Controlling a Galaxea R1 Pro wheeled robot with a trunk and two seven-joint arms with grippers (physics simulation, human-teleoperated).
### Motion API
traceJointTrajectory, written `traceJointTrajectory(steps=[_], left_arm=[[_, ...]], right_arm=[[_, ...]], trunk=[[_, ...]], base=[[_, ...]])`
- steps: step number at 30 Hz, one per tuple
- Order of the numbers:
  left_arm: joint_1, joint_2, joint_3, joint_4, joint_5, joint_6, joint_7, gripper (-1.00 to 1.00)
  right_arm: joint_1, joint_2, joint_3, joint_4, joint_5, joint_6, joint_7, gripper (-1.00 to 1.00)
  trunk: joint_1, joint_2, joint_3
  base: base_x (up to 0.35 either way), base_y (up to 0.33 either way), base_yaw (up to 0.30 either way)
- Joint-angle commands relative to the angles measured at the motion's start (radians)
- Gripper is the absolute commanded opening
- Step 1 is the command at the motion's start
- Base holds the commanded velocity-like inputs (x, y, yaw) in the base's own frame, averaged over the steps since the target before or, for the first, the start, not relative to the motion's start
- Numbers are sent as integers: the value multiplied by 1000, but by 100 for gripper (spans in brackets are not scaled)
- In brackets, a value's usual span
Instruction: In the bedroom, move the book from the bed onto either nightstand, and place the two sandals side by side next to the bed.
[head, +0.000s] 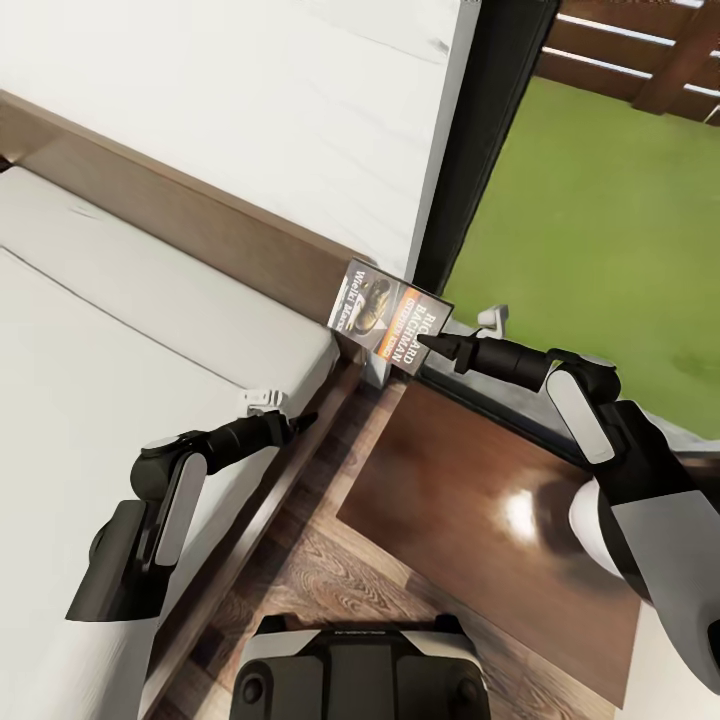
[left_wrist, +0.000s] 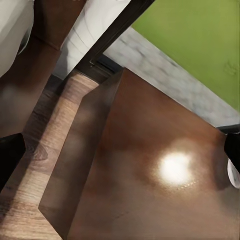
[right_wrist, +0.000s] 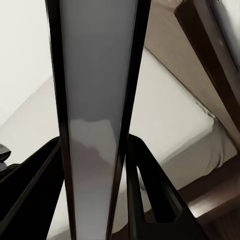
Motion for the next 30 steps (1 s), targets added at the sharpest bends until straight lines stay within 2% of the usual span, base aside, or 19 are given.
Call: traceJointTrajectory(steps=[1, 13, 24, 30], left_arm=[[-1, 0, 0, -1, 1, 5, -2, 100], [-1, 0, 0, -1, 1, 5, -3, 100], [-1, 0, 0, 0, 1, 5, -2, 100], [-1, 0, 0, 0, 1, 5, -3, 100]], right_arm=[[-1, -1, 1, 0, -9, 7, -2, -100], [-1, -1, 2, 0, -9, 7, -3, -100], [-1, -1, 1, 0, -9, 7, -3, -100], [-1, -1, 1, 0, -9, 7, -3, -100]], trunk=[[4, -8, -2], [50, -92, -20], [92, -169, -37], [115, -211, -46]], base=[[0, 0, 0], [-17, 0, 0], [-294, 0, 0], [-117, 0, 0]])
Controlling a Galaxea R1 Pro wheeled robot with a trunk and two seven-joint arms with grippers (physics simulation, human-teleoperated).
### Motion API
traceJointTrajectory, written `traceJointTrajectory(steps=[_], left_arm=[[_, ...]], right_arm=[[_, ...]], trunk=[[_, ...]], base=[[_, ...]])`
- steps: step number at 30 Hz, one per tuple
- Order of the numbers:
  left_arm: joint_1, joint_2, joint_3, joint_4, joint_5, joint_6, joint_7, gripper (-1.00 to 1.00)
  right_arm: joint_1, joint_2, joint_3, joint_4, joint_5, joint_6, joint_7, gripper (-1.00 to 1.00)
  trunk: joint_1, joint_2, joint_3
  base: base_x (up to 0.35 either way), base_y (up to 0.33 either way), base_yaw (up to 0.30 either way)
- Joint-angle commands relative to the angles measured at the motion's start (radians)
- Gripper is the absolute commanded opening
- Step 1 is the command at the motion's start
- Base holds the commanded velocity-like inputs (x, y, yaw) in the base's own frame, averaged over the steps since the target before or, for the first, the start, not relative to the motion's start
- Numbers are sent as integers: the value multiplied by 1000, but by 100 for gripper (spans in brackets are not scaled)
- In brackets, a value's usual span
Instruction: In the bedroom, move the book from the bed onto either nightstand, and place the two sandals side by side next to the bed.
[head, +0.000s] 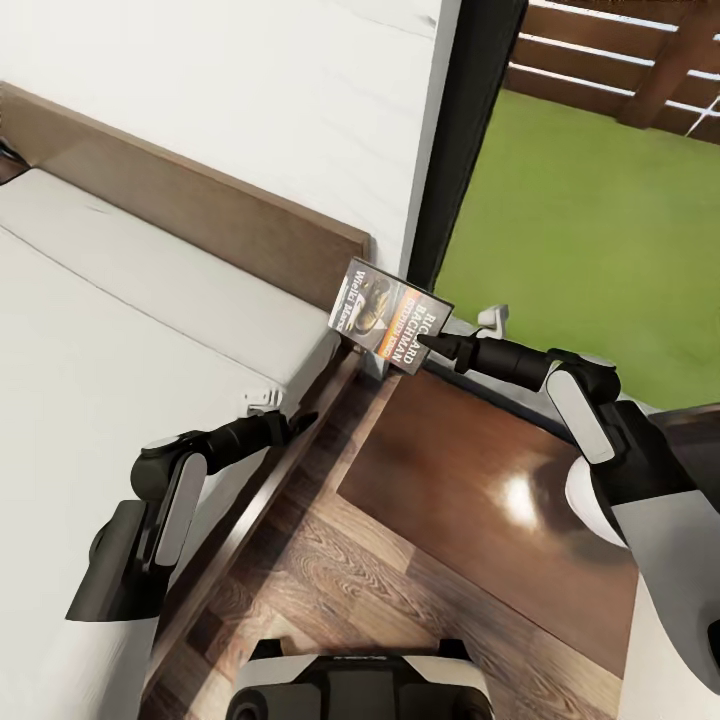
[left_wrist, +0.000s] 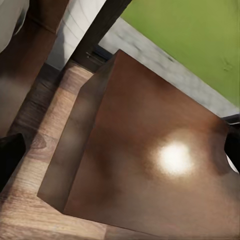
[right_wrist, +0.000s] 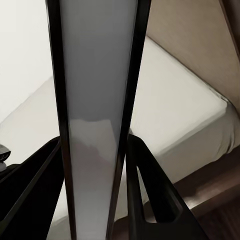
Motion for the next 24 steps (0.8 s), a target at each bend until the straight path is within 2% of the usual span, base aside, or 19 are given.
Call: traceJointTrajectory(steps=[1, 24], left_arm=[[-1, 0, 0, -1, 0, 5, -2, 100], [-1, 0, 0, -1, -1, 5, -2, 100]], right_arm=[[-1, -1, 1, 0, -10, 7, -2, -100], [-1, 0, 2, 0, -10, 7, -3, -100]], trunk=[[4, -8, -2], [92, -169, -37]], base=[[-31, 0, 0], [-4, 0, 0]])
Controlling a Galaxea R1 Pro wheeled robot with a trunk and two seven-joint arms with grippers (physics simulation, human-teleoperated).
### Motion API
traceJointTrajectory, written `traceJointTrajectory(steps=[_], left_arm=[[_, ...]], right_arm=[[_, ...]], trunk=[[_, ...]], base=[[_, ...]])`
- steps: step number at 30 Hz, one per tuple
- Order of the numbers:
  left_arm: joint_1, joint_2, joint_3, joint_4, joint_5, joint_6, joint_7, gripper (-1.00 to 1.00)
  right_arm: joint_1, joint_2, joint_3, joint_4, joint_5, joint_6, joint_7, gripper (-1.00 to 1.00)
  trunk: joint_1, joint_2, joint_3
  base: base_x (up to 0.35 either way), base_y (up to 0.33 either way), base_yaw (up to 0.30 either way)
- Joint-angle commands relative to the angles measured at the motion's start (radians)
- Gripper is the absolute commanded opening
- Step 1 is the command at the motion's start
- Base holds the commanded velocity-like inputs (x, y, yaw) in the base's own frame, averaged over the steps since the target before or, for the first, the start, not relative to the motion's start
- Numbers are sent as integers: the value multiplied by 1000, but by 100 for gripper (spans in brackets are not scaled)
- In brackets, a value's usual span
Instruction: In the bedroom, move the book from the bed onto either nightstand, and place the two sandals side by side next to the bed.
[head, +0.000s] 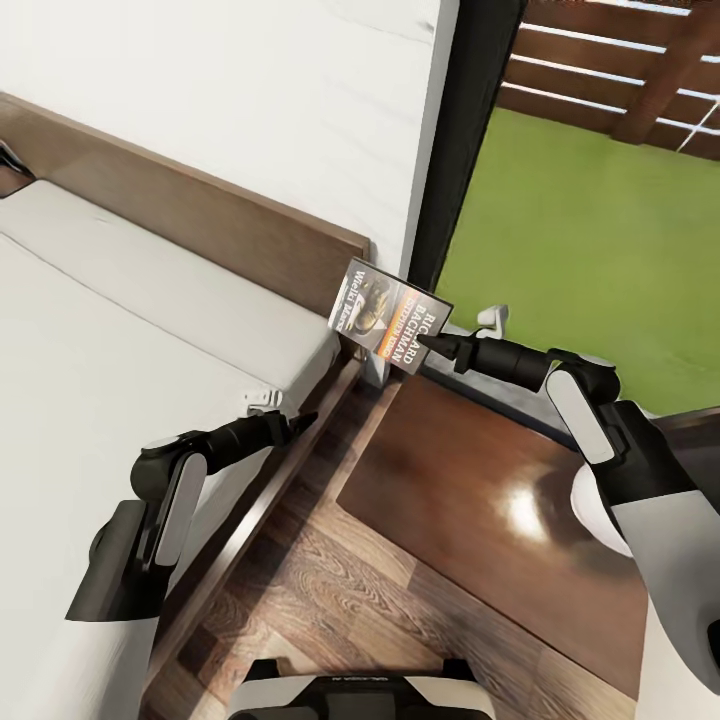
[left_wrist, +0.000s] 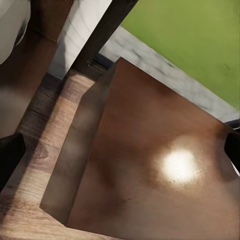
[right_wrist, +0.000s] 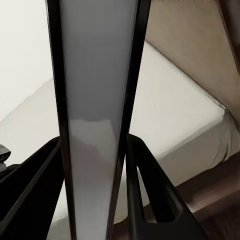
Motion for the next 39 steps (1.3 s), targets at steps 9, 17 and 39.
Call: traceJointTrajectory(steps=[9, 17, 39], left_arm=[[-1, 0, 0, 0, 0, 5, -2, 100], [0, 0, 0, 0, 1, 5, -2, 100], [-1, 0, 0, 0, 2, 5, -2, 100]], right_arm=[[-1, 0, 1, 0, -10, 7, -2, -100], [-1, 0, 1, 0, -10, 7, -2, -100], [-1, 1, 16, 1, -11, -3, -7, -100]], trunk=[[35, -64, -14], [65, -120, -26], [150, -274, -59]], base=[[0, 0, 0], [-1, 0, 0], [-116, 0, 0]])
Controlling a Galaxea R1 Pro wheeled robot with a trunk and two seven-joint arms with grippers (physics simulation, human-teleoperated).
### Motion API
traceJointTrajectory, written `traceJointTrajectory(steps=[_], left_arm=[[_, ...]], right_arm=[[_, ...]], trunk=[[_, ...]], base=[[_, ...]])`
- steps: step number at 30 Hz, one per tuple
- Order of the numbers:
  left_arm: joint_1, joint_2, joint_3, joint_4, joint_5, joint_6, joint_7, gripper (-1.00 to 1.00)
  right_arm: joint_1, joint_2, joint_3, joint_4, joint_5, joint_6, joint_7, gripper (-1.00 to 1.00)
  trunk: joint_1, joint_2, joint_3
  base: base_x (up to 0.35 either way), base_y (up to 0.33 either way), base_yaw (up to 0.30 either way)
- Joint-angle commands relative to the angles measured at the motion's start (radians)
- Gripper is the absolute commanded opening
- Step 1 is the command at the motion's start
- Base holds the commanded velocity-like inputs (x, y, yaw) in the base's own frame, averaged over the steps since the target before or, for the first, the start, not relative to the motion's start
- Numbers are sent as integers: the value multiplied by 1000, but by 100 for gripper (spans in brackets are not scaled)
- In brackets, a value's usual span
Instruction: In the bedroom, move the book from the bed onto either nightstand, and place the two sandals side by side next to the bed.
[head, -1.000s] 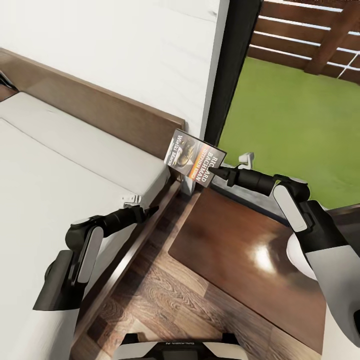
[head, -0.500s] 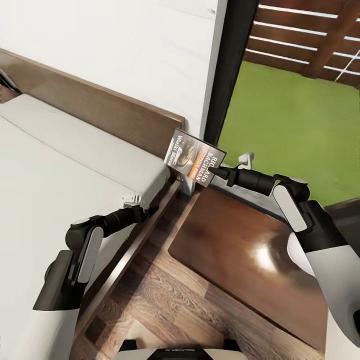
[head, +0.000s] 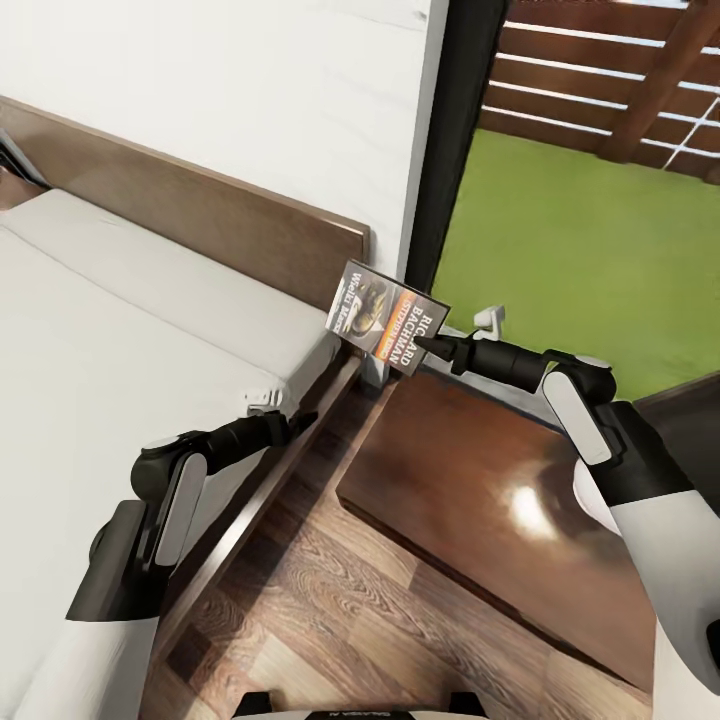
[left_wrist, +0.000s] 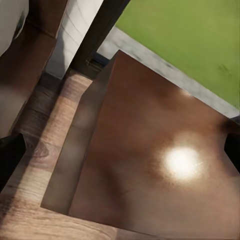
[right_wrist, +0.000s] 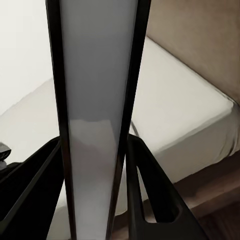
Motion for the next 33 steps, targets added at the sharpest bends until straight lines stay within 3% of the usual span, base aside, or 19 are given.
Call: traceJointTrajectory(steps=[1, 22, 33], left_arm=[[-1, 0, 0, -1, 0, 5, -2, 100], [-1, 0, 0, 0, 0, 5, -2, 100], [0, 0, 0, 0, 0, 5, -2, 100]], right_arm=[[-1, -1, 1, 0, -10, 7, -2, -100], [-1, -1, 7, 0, -9, 6, -2, -100], [-1, -1, 7, 0, -10, 6, -2, -100]], trunk=[[4, -8, -2], [84, -155, -34], [126, -232, -50]], base=[[-42, 0, 0], [-5, 0, 0], [-107, 0, 0]])
